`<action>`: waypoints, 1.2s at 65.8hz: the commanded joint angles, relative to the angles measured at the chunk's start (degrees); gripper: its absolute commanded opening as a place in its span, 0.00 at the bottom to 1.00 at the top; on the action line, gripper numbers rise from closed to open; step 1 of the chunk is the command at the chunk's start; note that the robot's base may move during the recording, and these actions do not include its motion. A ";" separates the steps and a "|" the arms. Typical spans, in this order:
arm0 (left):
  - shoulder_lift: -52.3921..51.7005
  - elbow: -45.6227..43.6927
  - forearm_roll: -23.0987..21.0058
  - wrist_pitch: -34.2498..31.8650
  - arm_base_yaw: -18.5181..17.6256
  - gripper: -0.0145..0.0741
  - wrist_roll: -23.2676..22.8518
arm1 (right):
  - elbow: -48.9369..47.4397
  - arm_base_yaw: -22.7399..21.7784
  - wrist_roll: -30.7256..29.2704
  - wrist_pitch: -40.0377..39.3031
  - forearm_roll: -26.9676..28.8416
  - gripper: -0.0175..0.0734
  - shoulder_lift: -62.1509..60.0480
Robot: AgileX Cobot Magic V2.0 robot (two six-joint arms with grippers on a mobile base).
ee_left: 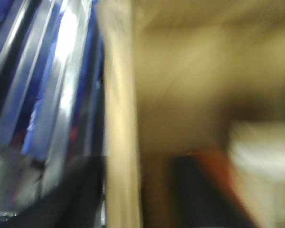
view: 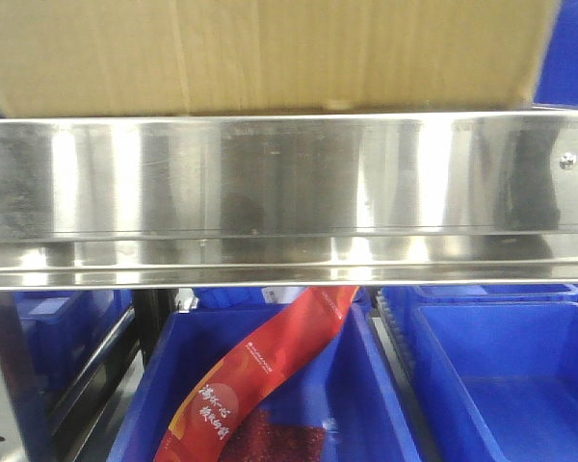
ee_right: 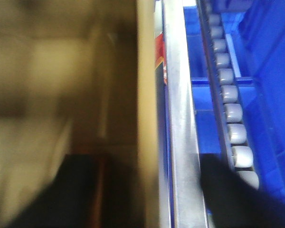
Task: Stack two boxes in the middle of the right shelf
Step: 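Lower the stacked boxes onto the middle shelf with both grippers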
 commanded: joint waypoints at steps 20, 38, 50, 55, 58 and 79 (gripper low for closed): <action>-0.96 -3.46 1.39 -2.66 -0.09 0.63 0.04 | -0.46 -0.15 0.14 -0.83 -1.35 0.57 -2.31; -2.08 -4.33 6.04 -2.66 -0.09 0.08 0.04 | -0.46 -0.15 0.14 -2.03 -1.35 0.01 -4.30; -3.01 -4.14 1.34 -0.32 -0.09 0.05 0.35 | -0.46 -0.15 -0.78 -3.23 -1.35 0.01 -4.66; -4.21 -1.79 -1.95 -2.53 -0.23 0.05 2.59 | 0.39 -0.15 -4.33 -4.77 -1.35 0.01 -5.25; -5.42 0.46 -3.96 -4.96 -0.21 0.05 2.84 | 2.03 -0.02 -5.76 -6.84 -1.35 0.01 -6.33; -17.77 29.24 -7.70 -31.94 -0.21 0.05 2.73 | 25.22 -0.02 -6.38 -30.16 -3.67 0.01 -19.23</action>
